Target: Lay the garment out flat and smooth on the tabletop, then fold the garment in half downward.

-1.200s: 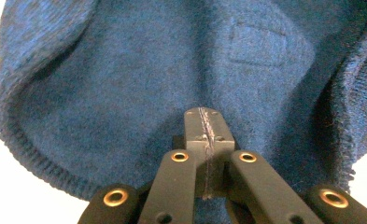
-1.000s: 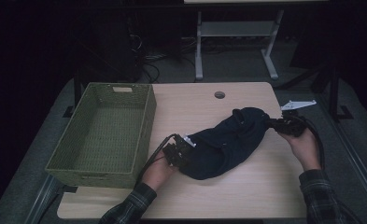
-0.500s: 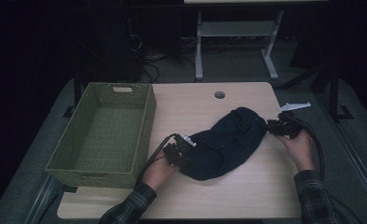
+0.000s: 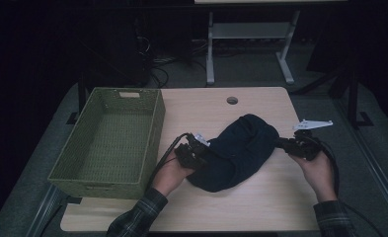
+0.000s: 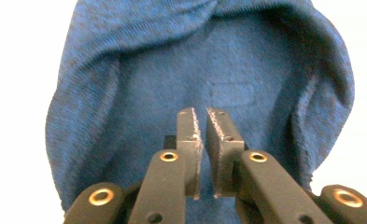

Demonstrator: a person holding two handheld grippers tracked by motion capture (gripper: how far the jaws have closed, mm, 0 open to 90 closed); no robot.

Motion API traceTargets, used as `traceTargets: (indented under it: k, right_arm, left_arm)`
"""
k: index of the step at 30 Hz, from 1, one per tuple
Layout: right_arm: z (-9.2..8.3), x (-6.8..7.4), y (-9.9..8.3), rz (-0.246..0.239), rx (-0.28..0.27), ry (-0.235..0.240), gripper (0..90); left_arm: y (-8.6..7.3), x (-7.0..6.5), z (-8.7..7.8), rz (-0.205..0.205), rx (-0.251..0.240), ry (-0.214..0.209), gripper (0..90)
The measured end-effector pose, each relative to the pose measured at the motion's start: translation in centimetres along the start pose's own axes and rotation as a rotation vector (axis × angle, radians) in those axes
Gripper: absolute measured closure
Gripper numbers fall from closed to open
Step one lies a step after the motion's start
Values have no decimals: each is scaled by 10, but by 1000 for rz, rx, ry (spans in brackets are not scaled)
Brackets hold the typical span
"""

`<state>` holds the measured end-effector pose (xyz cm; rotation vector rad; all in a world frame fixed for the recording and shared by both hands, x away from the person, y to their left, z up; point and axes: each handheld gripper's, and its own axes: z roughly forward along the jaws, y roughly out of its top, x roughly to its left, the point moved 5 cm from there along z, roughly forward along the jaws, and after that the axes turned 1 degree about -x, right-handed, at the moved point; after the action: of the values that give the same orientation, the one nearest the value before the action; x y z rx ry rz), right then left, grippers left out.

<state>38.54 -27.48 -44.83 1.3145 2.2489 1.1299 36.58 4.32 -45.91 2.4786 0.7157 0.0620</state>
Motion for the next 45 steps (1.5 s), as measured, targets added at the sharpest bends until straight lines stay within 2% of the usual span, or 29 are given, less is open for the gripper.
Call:
traceTargets:
  k: [1,4,12,13,16,25,26,30,34,39,44,45]
  right_arm:
    - [1,2,-1,8,-1,8,814]
    - [3,14,-9,-8,-1,20,895]
    - [8,43,-17,-35,6,83,897]
    - [8,43,-17,-35,6,83,897]
    - [11,58,-18,-59,3,102,898]
    - [22,78,-29,-72,19,119,897]
    - [24,82,-31,-71,25,122,897]
    - [29,88,-32,-75,40,133,897]
    - [36,94,-35,-104,62,139,897]
    - [44,97,-39,-123,97,138,897]
    - [52,100,-45,-152,137,130,898]
    - [52,100,-44,-155,138,129,898]
  left_arm:
    - [2,2,0,3,-2,-3,853]
    - [7,4,2,12,7,-4,899]
    - [25,13,6,17,8,12,900]
    - [25,13,6,17,8,12,900]
    - [38,23,7,22,-9,22,900]
    - [61,40,12,47,-32,30,900]
    - [69,43,16,40,-43,19,900]
    - [83,45,29,47,-43,10,900]
    - [95,46,45,54,-44,-3,900]
    - [99,46,70,61,11,3,900]
    - [89,59,83,73,99,45,900]
    - [88,61,83,55,76,33,900]
